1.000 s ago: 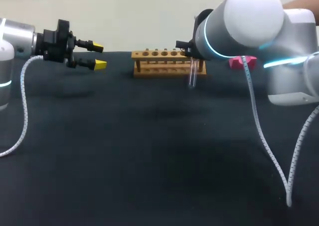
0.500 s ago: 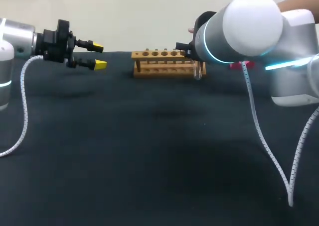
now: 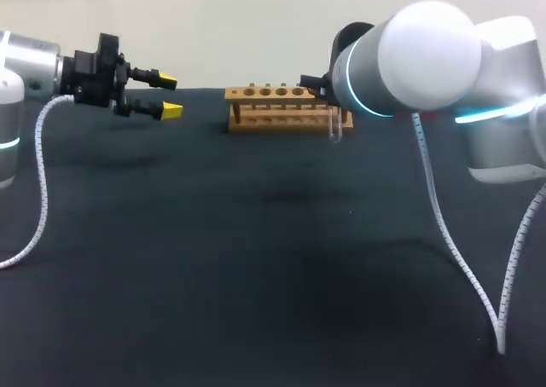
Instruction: Grasp the test tube, adjust it, and insert it.
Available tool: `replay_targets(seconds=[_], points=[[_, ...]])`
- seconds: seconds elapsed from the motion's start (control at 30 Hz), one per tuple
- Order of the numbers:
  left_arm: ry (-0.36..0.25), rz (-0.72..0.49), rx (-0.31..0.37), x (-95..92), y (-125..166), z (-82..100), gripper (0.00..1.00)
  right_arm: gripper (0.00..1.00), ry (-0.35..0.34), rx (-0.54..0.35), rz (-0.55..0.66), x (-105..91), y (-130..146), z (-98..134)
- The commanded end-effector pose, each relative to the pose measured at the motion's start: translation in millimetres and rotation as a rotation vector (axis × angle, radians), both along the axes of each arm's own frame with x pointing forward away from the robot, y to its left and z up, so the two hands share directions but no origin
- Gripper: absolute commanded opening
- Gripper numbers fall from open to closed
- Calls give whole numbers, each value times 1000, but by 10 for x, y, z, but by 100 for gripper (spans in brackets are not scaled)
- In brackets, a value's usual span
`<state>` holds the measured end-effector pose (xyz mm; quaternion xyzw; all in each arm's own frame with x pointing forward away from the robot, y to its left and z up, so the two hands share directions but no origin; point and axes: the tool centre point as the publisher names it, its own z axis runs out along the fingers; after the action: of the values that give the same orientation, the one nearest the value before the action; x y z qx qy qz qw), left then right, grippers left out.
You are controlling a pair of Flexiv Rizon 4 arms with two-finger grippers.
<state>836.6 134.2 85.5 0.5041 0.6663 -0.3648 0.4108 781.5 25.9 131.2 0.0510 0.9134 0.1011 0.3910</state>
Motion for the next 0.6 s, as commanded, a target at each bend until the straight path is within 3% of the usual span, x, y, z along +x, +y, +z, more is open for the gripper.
replay_targets(seconds=[0.03, 0.33, 0.6], points=[[-6, 5, -1, -24, 2, -7, 100, 0, -32, 4, -5, -21, -8, -18], [-6, 5, -1, -24, 2, -7, 100, 0, -31, -23, 53, 33, 103, -151], [-6, 5, -1, -24, 2, -7, 100, 0, -44, -97, 94, 109, 253, -342]])
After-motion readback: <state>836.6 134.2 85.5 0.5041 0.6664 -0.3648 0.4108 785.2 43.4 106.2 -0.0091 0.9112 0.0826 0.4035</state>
